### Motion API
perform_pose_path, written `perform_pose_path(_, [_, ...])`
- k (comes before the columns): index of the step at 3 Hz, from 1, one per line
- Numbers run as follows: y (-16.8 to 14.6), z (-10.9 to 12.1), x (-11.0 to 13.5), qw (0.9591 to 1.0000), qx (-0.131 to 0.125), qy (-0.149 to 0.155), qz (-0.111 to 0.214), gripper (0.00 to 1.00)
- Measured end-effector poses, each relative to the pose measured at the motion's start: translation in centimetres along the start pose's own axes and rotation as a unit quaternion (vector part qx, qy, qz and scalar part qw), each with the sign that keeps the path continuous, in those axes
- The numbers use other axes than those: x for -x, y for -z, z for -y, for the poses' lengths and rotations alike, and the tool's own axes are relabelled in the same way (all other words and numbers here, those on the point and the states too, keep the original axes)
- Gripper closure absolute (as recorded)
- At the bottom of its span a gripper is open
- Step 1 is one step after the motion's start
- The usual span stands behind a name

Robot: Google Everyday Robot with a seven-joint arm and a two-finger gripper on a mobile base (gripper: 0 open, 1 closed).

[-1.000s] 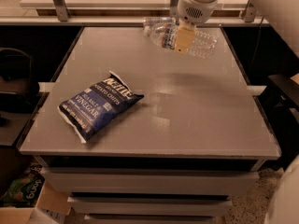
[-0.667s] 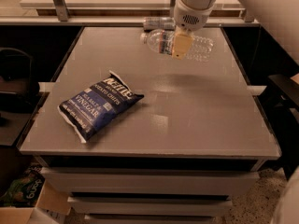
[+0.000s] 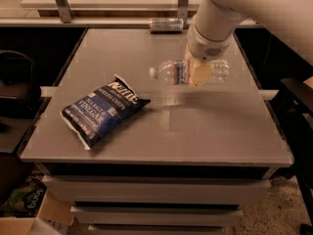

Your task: Move water bottle near blue chip bag

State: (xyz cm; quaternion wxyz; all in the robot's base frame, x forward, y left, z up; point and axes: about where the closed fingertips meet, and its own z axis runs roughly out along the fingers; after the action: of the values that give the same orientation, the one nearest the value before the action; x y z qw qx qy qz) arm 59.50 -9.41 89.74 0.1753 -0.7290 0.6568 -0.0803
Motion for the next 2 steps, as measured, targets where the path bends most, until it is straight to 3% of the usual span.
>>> perform_pose_path(1, [-0.5,-4.1,-0.2,0.9977,0.025,0.063,0.002,1.0])
perform_pose_path(2, [-0.5,-7.6,0.0,0.9918,0.049,0.118,-0.002,1.0])
